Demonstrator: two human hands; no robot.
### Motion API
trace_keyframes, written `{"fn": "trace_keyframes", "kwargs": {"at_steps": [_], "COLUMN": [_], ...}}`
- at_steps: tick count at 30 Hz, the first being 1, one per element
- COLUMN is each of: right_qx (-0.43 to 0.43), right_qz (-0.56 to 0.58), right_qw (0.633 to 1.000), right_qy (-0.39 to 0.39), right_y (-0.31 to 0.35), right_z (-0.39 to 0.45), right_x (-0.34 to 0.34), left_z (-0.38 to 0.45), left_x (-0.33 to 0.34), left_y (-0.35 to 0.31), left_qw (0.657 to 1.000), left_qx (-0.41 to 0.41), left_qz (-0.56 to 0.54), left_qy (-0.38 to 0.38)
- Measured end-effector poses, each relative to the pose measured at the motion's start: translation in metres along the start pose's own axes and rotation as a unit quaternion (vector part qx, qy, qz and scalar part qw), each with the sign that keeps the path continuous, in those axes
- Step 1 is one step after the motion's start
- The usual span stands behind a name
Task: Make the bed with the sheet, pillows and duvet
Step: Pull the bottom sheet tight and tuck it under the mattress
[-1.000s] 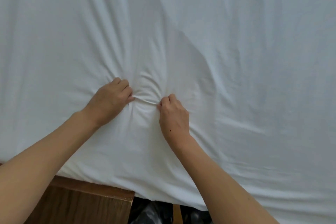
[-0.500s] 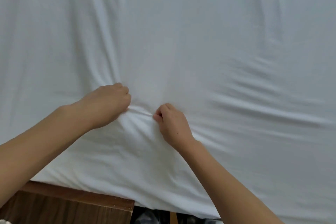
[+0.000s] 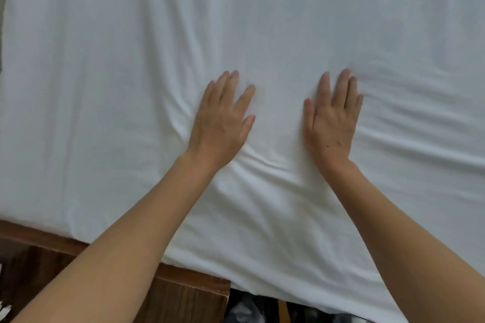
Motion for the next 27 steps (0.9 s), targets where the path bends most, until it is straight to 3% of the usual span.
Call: {"fn": "trace_keyframes", "kwargs": {"at_steps": [5, 10, 15, 17, 21, 24, 27], "right_qx": [-0.155, -0.257, -0.356, -0.323, -0.188, -0.160, -0.167], "right_qz": [-0.021, 0.014, -0.032, -0.037, 0.019, 0.032, 0.029], "right_qw": [0.986, 0.956, 0.913, 0.929, 0.973, 0.969, 0.968], "right_qy": [0.061, 0.138, 0.198, 0.179, 0.132, 0.184, 0.185], "right_y": [0.100, 0.207, 0.279, 0.298, 0.318, 0.323, 0.324], "right_z": [-0.062, -0.141, -0.213, -0.220, -0.187, -0.171, -0.166], "right_x": [0.040, 0.072, 0.092, 0.089, 0.071, 0.081, 0.087], "left_z": [-0.062, -0.129, -0.221, -0.239, -0.243, -0.239, -0.234], "left_x": [0.024, 0.006, -0.026, -0.040, -0.055, -0.054, -0.051], "left_y": [0.064, 0.143, 0.230, 0.252, 0.279, 0.296, 0.306], "left_qw": [0.997, 0.977, 0.910, 0.891, 0.886, 0.900, 0.918], "left_qx": [-0.046, -0.209, -0.410, -0.448, -0.457, -0.431, -0.389], "left_qz": [0.062, 0.012, -0.002, 0.001, -0.005, -0.021, -0.041], "left_qy": [0.010, -0.028, -0.064, -0.073, -0.079, -0.070, -0.063]}}
Point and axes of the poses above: each hand's wrist, its own z-axis towards the middle knuckle, its own x-axis out of the palm, y = z × x, the point moved 10 cm from there along z, towards the middle knuckle, and after that the axes turned 10 degrees about x, right-handed, at the moved point
